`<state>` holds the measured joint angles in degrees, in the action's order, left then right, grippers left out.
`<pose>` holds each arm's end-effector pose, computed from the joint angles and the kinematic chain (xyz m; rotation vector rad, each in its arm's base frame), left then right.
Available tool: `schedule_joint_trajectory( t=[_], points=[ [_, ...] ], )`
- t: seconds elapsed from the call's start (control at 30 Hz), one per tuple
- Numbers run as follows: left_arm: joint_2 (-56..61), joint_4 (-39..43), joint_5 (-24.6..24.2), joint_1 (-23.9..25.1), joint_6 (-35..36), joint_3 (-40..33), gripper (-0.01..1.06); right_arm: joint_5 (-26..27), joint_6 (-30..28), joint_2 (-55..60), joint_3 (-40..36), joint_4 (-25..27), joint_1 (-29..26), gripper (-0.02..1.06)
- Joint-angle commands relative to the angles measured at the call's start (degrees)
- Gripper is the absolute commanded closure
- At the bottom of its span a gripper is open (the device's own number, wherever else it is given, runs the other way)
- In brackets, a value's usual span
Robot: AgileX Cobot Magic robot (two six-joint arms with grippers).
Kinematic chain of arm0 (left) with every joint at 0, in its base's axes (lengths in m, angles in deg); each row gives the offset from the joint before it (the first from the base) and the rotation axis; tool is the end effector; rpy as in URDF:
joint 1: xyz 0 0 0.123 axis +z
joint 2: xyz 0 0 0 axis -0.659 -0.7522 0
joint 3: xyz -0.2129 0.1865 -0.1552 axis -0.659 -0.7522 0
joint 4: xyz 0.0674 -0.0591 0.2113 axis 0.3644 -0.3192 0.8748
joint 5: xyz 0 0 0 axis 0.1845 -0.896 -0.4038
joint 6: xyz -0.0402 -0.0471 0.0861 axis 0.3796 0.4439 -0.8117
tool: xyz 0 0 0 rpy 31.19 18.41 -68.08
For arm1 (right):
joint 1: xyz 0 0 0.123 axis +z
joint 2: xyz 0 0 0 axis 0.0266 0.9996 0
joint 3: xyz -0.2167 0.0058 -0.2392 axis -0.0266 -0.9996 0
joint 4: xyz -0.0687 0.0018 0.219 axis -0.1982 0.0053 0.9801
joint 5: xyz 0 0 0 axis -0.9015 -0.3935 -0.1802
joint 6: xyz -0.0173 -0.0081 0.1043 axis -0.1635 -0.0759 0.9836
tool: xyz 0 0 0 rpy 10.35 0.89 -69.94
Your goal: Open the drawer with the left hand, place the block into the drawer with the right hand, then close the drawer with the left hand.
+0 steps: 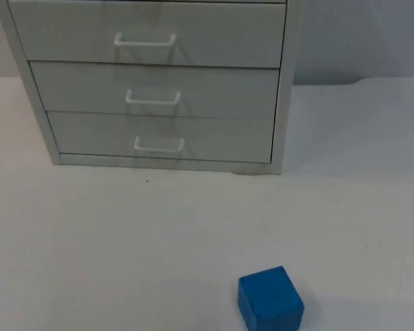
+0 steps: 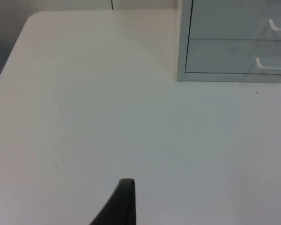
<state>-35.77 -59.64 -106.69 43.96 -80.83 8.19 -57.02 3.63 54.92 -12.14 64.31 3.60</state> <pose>-0.0499 -0.0077 0.2573 -0.0131 2.0716 -0.0175 -0.0515 -0.0035 0.2622 -0.0359 2.0540 0.0011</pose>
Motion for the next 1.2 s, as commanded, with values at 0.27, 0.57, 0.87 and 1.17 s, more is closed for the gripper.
schedule_joint_trajectory(
  t=[0.27, 0.57, 0.87, 1.17],
  points=[
    [-7.0, -1.9, 4.3, -0.4, 0.1, 2.6, 0.00, 6.6, -1.1, 10.2, 4.7, 1.5, -0.5, -0.01],
    [-20.1, -4.8, 12.0, -0.4, 1.1, 3.2, 0.00, 15.2, -1.1, 28.6, 10.2, 1.4, -0.5, -0.01],
    [-35.8, -5.4, 19.8, -0.4, -0.2, 3.2, 0.00, 15.0, -1.1, 46.0, 12.0, 1.4, -0.5, -0.01],
    [-49.9, -6.0, 18.4, -0.4, -7.2, 5.8, 0.05, 13.9, -0.9, 52.2, 12.0, 1.6, -0.5, -0.01]
  ],
)
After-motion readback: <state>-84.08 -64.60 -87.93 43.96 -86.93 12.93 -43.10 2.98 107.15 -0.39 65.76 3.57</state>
